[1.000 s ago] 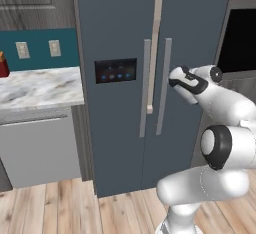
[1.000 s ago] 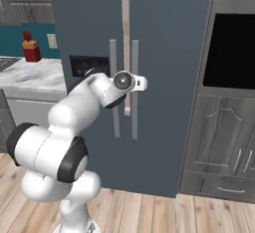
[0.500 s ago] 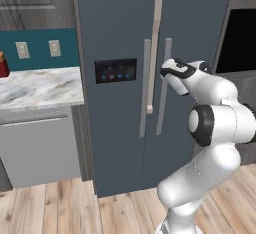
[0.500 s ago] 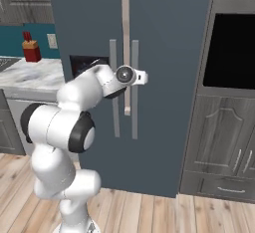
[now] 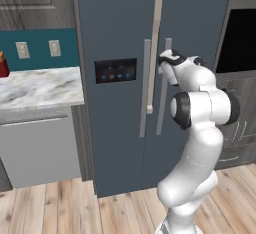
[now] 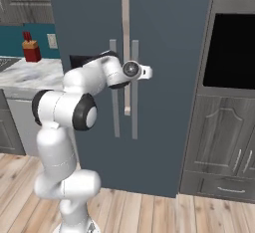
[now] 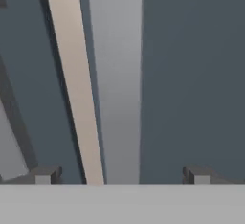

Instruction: Retrieve the mango and banana from the fridge and place them into the bowl on the dining table.

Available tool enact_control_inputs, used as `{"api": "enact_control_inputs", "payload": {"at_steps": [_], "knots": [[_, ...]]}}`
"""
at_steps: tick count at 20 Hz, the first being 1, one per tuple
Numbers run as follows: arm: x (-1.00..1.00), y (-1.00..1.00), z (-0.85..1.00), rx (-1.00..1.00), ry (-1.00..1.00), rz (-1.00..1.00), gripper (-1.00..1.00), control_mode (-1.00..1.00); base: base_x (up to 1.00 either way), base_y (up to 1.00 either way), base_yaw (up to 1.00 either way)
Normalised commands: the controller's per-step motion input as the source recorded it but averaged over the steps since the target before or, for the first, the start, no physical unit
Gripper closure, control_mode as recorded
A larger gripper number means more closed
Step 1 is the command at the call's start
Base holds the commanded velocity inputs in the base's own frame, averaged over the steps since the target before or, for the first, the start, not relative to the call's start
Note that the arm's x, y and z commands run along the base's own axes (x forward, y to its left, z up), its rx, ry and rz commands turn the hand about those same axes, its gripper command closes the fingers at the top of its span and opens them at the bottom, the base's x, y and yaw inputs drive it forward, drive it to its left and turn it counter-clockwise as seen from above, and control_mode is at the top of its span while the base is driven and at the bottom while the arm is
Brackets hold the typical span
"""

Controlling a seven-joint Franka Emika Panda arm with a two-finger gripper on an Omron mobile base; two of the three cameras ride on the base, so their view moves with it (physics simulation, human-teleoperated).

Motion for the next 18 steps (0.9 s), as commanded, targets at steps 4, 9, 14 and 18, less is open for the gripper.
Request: {"api": "enact_control_inputs", "payload": {"at_steps": [4, 9, 14, 18], "knots": [[0.74, -0.06, -0.1, 0.0, -0.01, 0.0, -1.0, -1.0, 0.0, 0.0, 0.0], [0.84, 0.0, -0.36, 0.0, -0.1, 0.0, -1.0, -1.0, 0.0, 0.0, 0.0], [0.88, 0.0, -0.29, 0.0, -0.07, 0.0, 1.0, -1.0, 0.0, 0.0, 0.0], [0.34, 0.0, 0.07, 0.0, 0.16, 0.0, 1.0, -1.0, 0.0, 0.0, 0.0]]}}
